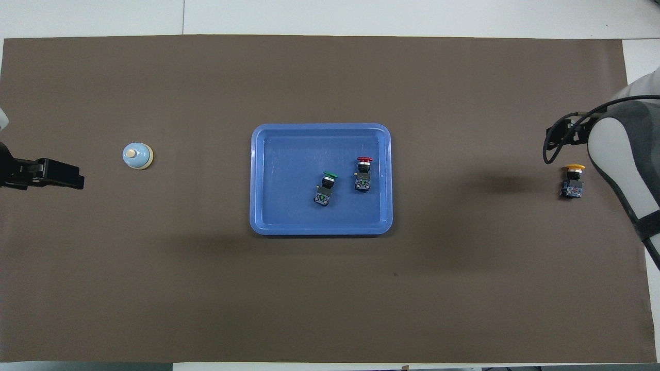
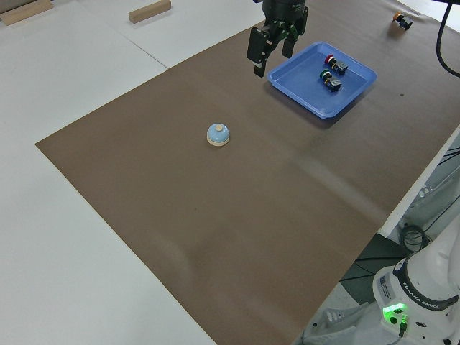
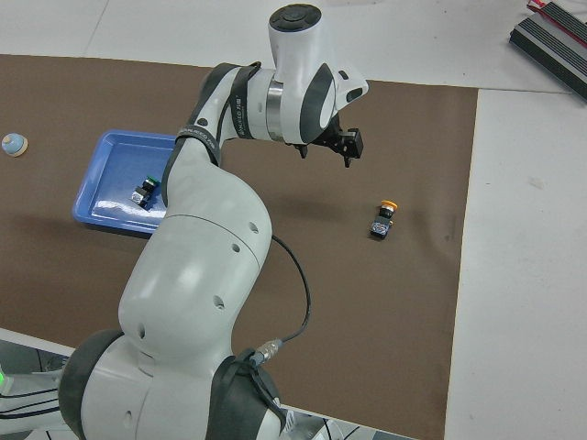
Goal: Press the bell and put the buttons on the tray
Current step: 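Release the green button and reach the right gripper to the yellow button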
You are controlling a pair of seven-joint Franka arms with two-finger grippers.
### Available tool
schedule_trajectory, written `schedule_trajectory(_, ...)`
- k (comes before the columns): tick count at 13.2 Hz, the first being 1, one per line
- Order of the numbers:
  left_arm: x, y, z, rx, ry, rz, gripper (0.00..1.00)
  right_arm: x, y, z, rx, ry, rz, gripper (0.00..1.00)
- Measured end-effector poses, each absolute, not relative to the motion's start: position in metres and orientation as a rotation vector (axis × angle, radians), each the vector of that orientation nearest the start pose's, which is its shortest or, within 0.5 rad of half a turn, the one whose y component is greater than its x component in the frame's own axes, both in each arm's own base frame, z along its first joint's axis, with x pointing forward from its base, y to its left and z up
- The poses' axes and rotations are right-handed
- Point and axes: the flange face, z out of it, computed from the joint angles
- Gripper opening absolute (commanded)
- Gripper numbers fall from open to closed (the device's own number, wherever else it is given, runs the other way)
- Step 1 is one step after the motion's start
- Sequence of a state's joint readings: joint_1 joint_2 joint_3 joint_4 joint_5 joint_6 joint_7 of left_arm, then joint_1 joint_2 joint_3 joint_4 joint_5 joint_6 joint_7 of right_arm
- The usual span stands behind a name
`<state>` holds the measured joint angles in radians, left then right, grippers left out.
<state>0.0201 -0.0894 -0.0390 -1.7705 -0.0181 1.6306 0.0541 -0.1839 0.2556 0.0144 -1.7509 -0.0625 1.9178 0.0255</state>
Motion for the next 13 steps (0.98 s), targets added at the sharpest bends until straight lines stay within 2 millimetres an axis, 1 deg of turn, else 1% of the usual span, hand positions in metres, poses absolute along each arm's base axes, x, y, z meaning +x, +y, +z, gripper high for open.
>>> schedule_trajectory(2,0.527,-0.013,0.584,-3.154,0.112,0.079,1.0,0.592,-0.14,0.392,-3.174,0.327,0.081,1.0)
schedule_trajectory(4,0.527,-0.013,0.584,-3.154,0.112,0.079,1.0,0.568,-0.162,0.362,-3.175,0.348,-0.012,1.0)
schedule_trajectory(6,0.527,-0.013,0.584,-3.154,0.112,0.079,1.0,0.549,-0.167,0.34,-3.175,0.359,-0.056,1.0)
schedule_trajectory(7,0.527,-0.013,0.584,-3.154,0.112,0.079,1.0,0.544,-0.166,0.334,-3.174,0.362,-0.055,1.0)
schedule_trajectory(10,0.527,-0.013,0.584,-3.154,0.112,0.079,1.0,0.532,-0.172,0.322,-3.168,0.385,-0.03,1.0)
schedule_trajectory(13,0.527,-0.013,0.584,-3.154,0.112,0.079,1.0,0.524,-0.177,0.309,-3.17,0.392,-0.094,1.0)
